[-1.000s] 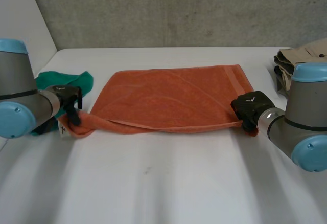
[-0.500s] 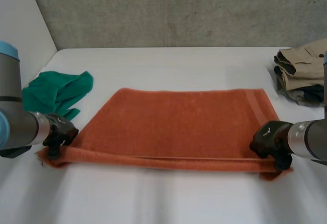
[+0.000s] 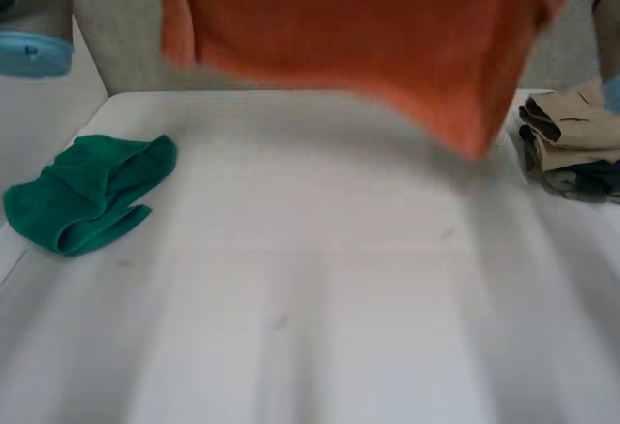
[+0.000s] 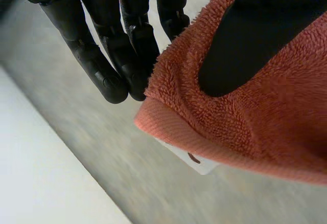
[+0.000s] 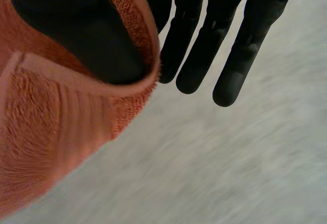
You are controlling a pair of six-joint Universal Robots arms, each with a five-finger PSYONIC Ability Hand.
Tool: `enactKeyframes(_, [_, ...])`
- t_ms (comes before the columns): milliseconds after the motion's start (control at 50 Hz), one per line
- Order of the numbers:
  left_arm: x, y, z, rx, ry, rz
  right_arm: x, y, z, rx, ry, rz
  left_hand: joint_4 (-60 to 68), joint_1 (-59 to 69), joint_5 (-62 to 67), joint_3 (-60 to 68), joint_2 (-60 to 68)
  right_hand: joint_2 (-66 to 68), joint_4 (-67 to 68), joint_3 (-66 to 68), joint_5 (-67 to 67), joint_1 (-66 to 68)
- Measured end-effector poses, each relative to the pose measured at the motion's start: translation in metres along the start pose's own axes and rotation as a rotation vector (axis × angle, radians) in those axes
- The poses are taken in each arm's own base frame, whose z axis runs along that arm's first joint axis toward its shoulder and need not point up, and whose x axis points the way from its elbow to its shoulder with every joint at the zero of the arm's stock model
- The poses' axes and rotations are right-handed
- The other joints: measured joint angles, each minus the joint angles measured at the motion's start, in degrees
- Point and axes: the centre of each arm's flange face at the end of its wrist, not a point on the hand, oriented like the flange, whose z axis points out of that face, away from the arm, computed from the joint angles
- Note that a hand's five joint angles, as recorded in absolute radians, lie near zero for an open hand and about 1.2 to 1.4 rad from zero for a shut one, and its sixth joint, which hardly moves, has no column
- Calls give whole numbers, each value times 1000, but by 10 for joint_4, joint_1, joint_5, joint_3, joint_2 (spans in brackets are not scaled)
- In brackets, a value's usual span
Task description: Fold the laundry.
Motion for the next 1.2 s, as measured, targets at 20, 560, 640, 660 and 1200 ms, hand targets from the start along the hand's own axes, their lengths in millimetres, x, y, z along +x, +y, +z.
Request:
enactKeyframes(20, [-2, -3, 2, 19, -15, -27, 6, -7, 4, 48, 29, 19, 0, 0, 0, 0, 0, 0, 0, 0, 0, 0])
enactKeyframes(560, [91, 209, -169, -566, 495, 49, -124, 160, -141, -636, -628, 229, 2, 0, 0, 2, 3, 0, 0, 0, 0, 0])
enactKeyframes(640, [91, 217, -186, -627, 530, 71, -128, 181, -152, -765, -627, 268, 2, 0, 0, 2, 3, -44, -51, -49, -50, -25])
enactKeyframes(660, [91, 217, -187, -634, 532, 73, -127, 184, -153, -789, -618, 279, 2, 0, 0, 2, 3, -80, -86, -85, -91, -63])
enactKeyframes(1200, [50, 154, -224, -833, 610, 135, -61, 158, -171, -944, -671, 142, 2, 0, 0, 2, 3, 2, 0, -1, -24, -3])
